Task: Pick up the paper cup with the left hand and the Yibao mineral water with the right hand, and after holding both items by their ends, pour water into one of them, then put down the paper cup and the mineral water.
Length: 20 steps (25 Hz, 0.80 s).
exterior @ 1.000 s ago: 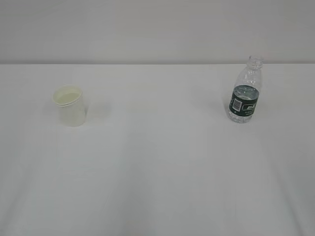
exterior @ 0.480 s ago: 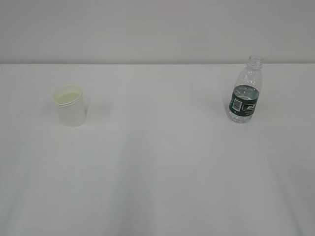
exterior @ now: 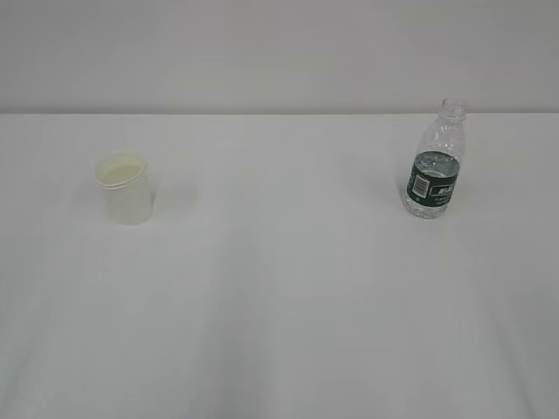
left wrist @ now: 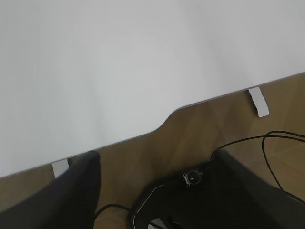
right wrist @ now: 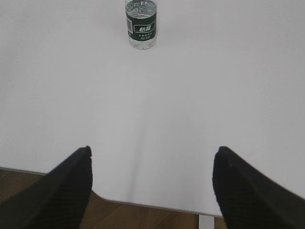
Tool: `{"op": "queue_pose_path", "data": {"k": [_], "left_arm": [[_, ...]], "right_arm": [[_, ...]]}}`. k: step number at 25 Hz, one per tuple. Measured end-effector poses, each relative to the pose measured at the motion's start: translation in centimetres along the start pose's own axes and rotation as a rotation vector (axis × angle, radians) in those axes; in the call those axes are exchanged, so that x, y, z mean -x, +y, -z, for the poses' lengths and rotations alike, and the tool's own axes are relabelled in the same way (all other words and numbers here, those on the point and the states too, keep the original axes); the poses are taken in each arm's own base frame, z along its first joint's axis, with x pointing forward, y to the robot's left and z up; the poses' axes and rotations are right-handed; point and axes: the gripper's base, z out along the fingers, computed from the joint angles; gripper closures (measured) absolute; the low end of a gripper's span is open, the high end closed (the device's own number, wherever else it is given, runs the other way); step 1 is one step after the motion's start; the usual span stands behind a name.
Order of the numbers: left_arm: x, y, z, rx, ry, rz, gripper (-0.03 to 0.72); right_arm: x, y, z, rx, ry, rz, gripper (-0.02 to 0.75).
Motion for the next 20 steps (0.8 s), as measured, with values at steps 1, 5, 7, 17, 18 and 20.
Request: {"op": "queue_pose_path", "data": {"k": [1,5,7,17,18,20], "left_arm": [[0.0,0.0,0.0,0.000,0.001,0.000,0.169],[0.0,0.0,0.0,0.000,0.005,0.000,0.187],[0.0,0.0,0.0,0.000,0.005,0.000,0.195],[-0.4,0.0,0.6,-0.004,-0.031,-0.004,0.207],[-0.6,0.0,0.7,-0.005,-0.041,-0.006,0.207],[-0.8,0.0,1.1,-0.008,-0.063,-0.008,0.208]], "right_arm": [[0.0,0.0,0.0,0.000,0.000,0.000,0.144],[0.0,0.0,0.0,0.000,0.002,0.002,0.144],[0.0,0.0,0.0,0.000,0.002,0.000,0.145],[-1.4,0.2,0.6,-0.003,-0.037,0.004,0.146],[-1.6,0.2,0.7,-0.003,-0.039,0.005,0.146],[-1.7,0.2,0.9,-0.004,-0.047,0.005,0.145]]}}
